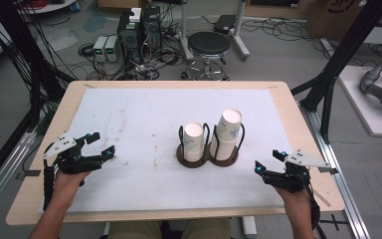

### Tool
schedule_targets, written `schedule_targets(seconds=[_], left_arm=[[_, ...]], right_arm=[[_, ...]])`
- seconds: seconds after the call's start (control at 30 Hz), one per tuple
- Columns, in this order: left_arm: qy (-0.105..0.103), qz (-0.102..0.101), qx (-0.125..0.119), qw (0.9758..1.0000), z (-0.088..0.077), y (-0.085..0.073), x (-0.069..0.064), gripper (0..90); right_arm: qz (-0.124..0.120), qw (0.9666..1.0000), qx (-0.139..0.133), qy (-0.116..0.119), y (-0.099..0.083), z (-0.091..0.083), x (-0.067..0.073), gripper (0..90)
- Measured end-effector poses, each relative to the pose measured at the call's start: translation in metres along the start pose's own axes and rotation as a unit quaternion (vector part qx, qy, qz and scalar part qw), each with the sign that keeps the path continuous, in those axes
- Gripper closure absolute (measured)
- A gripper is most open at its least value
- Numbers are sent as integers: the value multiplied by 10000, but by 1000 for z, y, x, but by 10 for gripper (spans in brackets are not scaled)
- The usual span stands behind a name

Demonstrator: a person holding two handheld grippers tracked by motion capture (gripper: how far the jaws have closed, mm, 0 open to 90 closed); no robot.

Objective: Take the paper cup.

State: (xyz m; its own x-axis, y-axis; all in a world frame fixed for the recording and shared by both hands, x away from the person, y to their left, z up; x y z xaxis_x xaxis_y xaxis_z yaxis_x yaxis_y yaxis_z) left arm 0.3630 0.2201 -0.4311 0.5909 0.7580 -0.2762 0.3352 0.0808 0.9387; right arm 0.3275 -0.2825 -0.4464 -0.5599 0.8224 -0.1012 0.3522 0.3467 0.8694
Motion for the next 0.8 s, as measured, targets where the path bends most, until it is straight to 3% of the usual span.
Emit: schedule_targets(seconds=[0.27,0.4,0.6,0.73,0.8], left_arm=[[-105,-13,50,9999,5,-1,-4,172],[-221,56,192,9996,8,-2,-10,172],[-614,10,243,9978,12,4,-31,172],[-900,-84,171,9958,18,16,-42,164],[-968,-22,158,9952,21,23,-47,164]], right_arm=[[64,10000,-6,12,-3,-3,-1,209],[57,10000,35,-13,-3,-3,0,210],[52,10000,45,25,0,-3,7,210],[-7,9999,114,69,2,-2,10,210],[-17,9999,133,85,2,-1,10,210]])
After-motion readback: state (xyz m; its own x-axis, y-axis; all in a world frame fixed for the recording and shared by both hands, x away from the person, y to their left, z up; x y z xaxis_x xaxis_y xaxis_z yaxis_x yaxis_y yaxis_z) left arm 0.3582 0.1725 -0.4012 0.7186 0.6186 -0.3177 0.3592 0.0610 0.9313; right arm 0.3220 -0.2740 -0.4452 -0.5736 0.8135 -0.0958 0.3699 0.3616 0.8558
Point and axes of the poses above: each handheld gripper's, and its own axes: z roughly forward along the jaws, y roughly out of its top, x roughly to its left, the point moved 9 cm from there along z, roughly forward along the jaws, and after that the axes turned 9 degrees about -z, right-handed, at the moved point
